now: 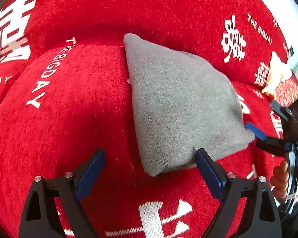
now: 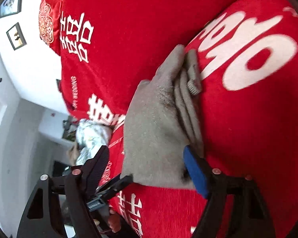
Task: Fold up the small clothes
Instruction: 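Move both open grippers to the sides of the folded grey sweater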
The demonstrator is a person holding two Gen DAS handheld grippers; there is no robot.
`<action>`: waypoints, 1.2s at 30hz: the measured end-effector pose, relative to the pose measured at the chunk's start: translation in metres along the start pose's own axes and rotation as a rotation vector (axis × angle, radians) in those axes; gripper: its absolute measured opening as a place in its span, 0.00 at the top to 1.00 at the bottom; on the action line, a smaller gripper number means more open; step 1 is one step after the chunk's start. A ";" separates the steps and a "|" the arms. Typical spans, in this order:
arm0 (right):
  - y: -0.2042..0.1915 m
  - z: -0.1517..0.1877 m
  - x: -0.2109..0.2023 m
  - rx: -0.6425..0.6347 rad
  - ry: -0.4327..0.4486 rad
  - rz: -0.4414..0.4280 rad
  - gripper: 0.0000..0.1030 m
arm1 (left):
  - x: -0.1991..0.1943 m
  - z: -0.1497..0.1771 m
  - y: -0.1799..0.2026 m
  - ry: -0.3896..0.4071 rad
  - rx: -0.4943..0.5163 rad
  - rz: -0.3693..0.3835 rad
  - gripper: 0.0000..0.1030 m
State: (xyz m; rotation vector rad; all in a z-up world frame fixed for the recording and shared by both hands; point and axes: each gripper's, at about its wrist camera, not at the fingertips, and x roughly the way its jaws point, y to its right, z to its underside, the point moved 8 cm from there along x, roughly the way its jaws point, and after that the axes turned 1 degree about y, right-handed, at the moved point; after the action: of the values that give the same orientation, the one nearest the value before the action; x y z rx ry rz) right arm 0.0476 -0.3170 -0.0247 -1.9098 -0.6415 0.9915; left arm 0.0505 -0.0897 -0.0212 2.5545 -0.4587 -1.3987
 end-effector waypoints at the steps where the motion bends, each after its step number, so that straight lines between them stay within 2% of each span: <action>1: -0.009 0.001 -0.004 -0.034 0.020 0.027 0.13 | -0.002 -0.001 0.000 0.008 -0.002 0.002 0.10; 4: -0.036 0.006 -0.015 -0.142 0.065 0.040 0.06 | -0.001 -0.003 0.001 0.021 0.011 -0.027 0.10; 6: -0.052 0.009 -0.008 -0.203 0.070 0.072 0.00 | 0.005 0.000 -0.001 0.021 0.009 -0.062 0.10; 8: -0.051 0.018 0.002 -0.252 0.028 0.133 0.00 | 0.012 0.005 -0.005 0.011 0.018 -0.083 0.01; 11: -0.035 0.033 0.029 -0.297 -0.064 0.223 0.01 | 0.013 0.009 -0.002 0.018 0.073 -0.114 0.01; 12: -0.036 0.036 0.031 -0.333 -0.067 0.219 0.01 | 0.013 0.010 -0.002 0.015 0.082 -0.117 0.01; 17: -0.046 0.044 0.033 -0.410 -0.108 0.340 0.01 | 0.007 0.013 -0.005 0.001 0.100 -0.133 0.01; 21: -0.071 0.025 0.019 -0.472 -0.032 0.374 0.00 | -0.003 -0.001 -0.010 0.034 0.078 -0.105 0.01; 24: -0.081 -0.003 0.025 -0.525 0.017 0.434 0.00 | -0.005 -0.023 -0.013 0.071 0.059 -0.107 0.01; 30: -0.074 -0.043 0.076 -0.484 -0.033 0.457 0.00 | 0.006 -0.072 -0.017 0.102 0.034 -0.143 0.01; 34: -0.043 -0.059 0.101 -0.454 -0.074 0.535 0.01 | 0.036 -0.092 -0.019 0.050 0.029 -0.142 0.01; 36: -0.031 -0.065 0.106 -0.450 -0.077 0.559 0.01 | 0.054 -0.094 -0.018 0.016 0.022 -0.099 0.00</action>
State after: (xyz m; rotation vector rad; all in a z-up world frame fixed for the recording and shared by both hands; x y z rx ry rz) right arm 0.1588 -0.2539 -0.0188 -2.5398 -0.3954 1.3550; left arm 0.1605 -0.0907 -0.0185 2.6374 -0.3518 -1.4111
